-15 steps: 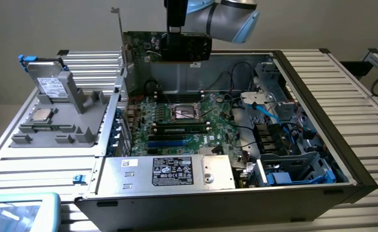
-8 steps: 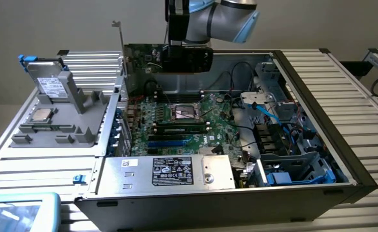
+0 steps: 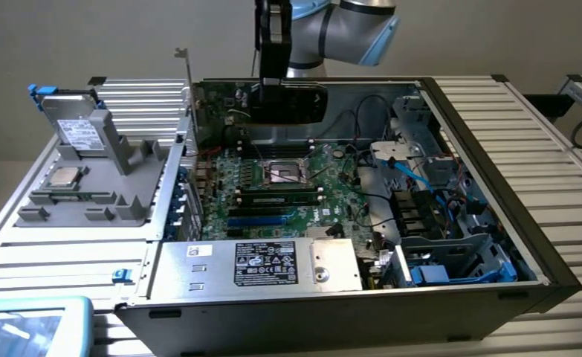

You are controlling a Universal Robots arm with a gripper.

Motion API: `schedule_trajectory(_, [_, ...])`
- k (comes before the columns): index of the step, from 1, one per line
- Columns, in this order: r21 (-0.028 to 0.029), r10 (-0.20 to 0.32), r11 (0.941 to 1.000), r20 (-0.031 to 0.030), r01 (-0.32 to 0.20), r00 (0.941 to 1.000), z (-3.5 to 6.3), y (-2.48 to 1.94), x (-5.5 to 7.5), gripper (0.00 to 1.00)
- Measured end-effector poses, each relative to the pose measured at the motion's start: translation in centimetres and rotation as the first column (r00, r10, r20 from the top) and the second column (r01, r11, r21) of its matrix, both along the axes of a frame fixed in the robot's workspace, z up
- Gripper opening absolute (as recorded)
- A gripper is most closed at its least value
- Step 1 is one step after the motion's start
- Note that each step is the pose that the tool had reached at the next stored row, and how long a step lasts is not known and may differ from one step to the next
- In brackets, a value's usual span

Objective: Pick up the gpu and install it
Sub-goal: 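Insert the gpu into the slot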

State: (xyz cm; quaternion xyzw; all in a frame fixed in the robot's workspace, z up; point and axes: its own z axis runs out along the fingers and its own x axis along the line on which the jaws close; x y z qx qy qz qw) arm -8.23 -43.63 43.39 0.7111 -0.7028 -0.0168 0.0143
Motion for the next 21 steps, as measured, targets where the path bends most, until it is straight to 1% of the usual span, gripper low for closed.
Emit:
schedule_trajectory(9, [0.0001,0.000,1.0000,0.0000,0.000,1.0000,-1.65,-0.55,0.0,0.27])
schedule_trajectory(21, [0.0000,0.000,1.0000,0.0000,0.000,1.0000,-3.82,-0.76,0.0,0.27])
